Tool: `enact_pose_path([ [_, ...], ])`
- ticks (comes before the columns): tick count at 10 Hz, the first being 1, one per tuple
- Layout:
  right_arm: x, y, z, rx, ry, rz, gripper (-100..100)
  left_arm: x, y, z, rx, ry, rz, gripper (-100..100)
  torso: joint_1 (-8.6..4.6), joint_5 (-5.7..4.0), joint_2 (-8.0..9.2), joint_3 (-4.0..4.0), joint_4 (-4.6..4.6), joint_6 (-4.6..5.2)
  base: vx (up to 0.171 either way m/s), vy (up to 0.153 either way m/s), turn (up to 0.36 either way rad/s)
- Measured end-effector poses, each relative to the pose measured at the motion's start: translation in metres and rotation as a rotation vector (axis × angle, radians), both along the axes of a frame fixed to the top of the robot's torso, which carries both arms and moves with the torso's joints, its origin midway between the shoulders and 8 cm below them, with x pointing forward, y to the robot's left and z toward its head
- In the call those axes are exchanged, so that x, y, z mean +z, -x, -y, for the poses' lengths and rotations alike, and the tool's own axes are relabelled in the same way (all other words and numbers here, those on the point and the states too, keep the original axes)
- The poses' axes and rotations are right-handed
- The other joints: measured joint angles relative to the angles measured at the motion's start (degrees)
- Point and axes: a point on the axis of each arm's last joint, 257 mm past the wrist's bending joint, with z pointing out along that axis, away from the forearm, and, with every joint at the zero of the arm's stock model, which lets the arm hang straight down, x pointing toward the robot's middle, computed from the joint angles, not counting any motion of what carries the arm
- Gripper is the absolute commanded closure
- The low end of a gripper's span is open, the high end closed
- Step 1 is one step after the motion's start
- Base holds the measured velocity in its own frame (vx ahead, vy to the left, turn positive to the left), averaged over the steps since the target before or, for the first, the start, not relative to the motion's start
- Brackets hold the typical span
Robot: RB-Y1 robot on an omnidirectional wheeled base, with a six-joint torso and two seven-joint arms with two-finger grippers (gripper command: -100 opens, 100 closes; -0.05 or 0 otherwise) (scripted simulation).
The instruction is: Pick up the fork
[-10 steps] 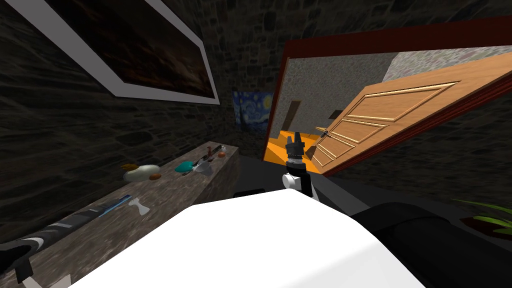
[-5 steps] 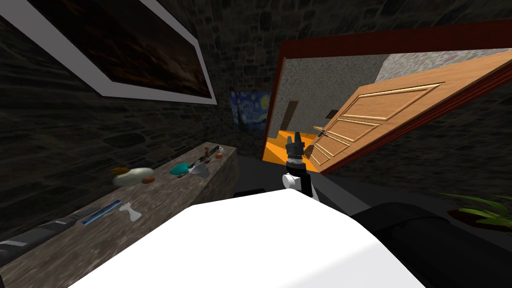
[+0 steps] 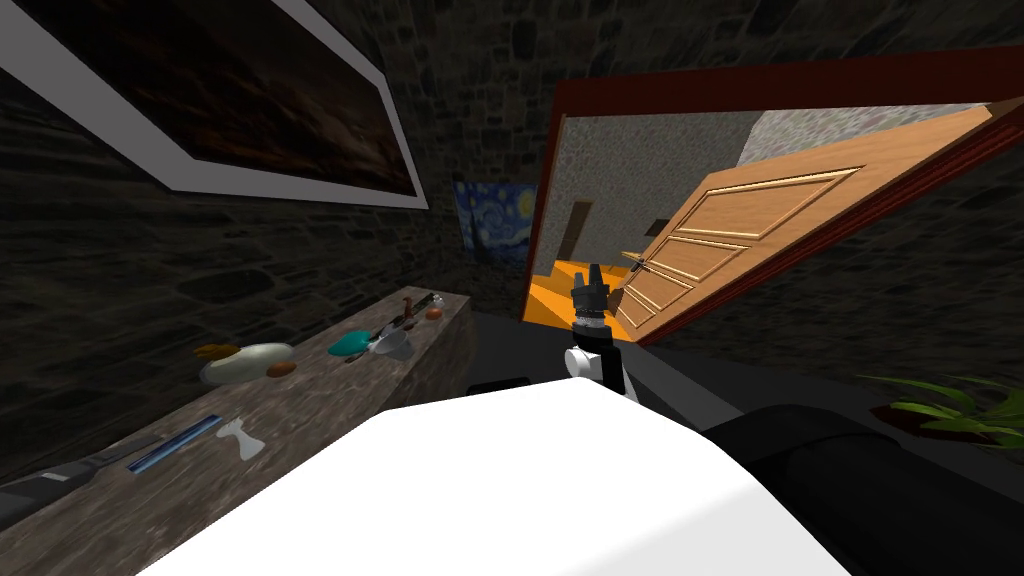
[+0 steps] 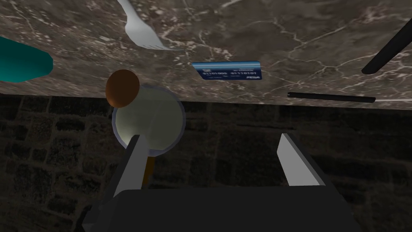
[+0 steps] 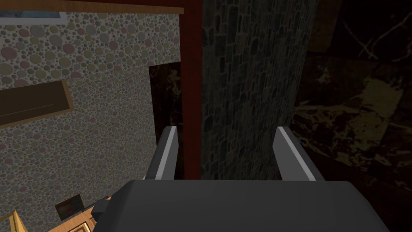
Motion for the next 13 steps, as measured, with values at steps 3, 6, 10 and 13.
enact_pose_path([
  [3,0.0,0.0,0.0,0.0,0.0,0.0,0,-0.003,0.022,-0.001,0.001,0.037,-0.033,-100,0.04,0.02,-0.04,-0.02,-0.01,0.0,0.038,0.01,-0.08],
  [6,0.0,0.0,0.0,0.0,0.0,0.0,0,-0.008,0.049,0.002,0.006,0.082,-0.07,-100,0.08,0.02,-0.04,-0.03,-0.01,0.0,0.04,0.023,-0.091],
  [10,0.0,0.0,0.0,0.0,0.0,0.0,0,-0.019,0.091,0.022,0.016,0.173,-0.124,-100,0.11,0.02,-0.11,-0.06,-0.03,-0.01,0.045,0.03,-0.081],
  [13,0.0,0.0,0.0,0.0,0.0,0.0,0,-0.032,0.113,0.031,0.016,0.226,-0.149,-100,0.11,0.04,-0.05,-0.03,-0.01,-0.02,0.035,0.031,-0.077],
])
